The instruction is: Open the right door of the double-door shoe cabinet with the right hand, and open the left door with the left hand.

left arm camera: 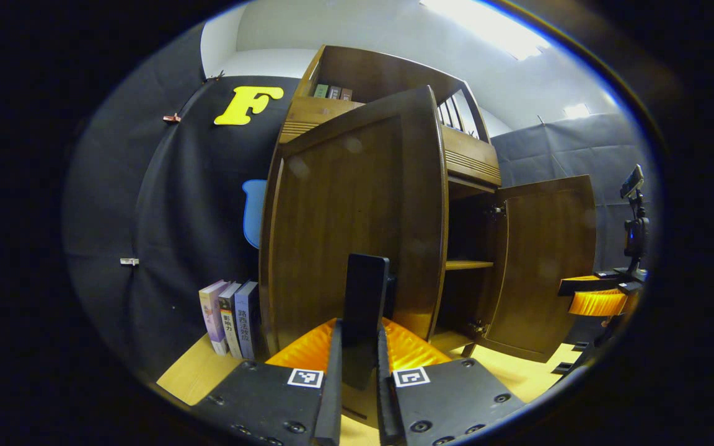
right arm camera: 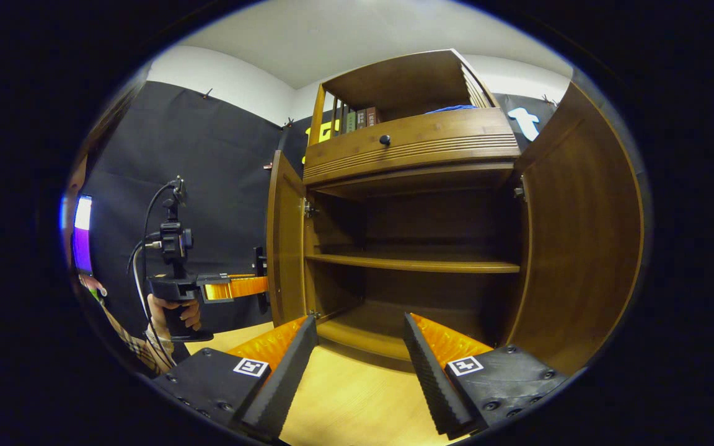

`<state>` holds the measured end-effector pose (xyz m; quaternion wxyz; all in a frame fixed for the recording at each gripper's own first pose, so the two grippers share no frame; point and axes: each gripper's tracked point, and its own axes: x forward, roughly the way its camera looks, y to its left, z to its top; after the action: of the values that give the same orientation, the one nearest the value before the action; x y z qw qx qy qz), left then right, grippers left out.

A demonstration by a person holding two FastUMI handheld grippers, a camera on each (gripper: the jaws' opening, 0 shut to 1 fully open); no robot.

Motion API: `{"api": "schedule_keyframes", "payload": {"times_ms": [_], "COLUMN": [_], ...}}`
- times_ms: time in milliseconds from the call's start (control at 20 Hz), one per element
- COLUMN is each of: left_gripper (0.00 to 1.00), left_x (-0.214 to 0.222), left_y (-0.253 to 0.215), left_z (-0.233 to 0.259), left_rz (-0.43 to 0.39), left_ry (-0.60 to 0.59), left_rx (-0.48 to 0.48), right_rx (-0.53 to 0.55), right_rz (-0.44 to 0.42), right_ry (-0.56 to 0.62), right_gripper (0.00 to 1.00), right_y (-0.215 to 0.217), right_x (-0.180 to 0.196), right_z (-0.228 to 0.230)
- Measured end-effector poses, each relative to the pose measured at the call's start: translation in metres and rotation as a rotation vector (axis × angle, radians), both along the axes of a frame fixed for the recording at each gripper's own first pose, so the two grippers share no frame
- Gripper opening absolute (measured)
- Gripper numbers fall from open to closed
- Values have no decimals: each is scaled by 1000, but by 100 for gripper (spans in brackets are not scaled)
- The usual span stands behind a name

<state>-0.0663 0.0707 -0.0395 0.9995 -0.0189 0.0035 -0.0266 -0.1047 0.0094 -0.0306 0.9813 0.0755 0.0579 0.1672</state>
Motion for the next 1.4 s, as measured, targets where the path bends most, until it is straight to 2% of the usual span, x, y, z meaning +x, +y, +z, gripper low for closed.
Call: {"api": "schedule_keyframes", "payload": {"times_ms": [250, 650, 900, 1100, 1300, 1400], "left_gripper": [25, 18, 11, 7, 7, 7], "left_x": [-14, -37, -52, -61, -84, -97], "left_y": [19, 62, 104, 104, 96, 72], "left_z": [-1, 3, 6, 5, 5, 10], "left_rz": [23, 146, 294, 265, 266, 212], "left_ry": [-1, -5, -8, 6, 34, 42], "left_rx": [16, 67, 102, 48, 78, 56], "right_rx": [3, 35, 24, 36, 38, 29], "right_rz": [28, 77, 56, 35, 16, -3], "right_ry": [0, 18, 11, 3, -3, -1], "right_gripper": [89, 89, 89, 89, 89, 91], "right_y": [17, 34, 26, 18, 10, 3], "right_x": [7, 15, 15, 14, 13, 16], "right_z": [-2, -6, -7, -3, -2, -4]}}
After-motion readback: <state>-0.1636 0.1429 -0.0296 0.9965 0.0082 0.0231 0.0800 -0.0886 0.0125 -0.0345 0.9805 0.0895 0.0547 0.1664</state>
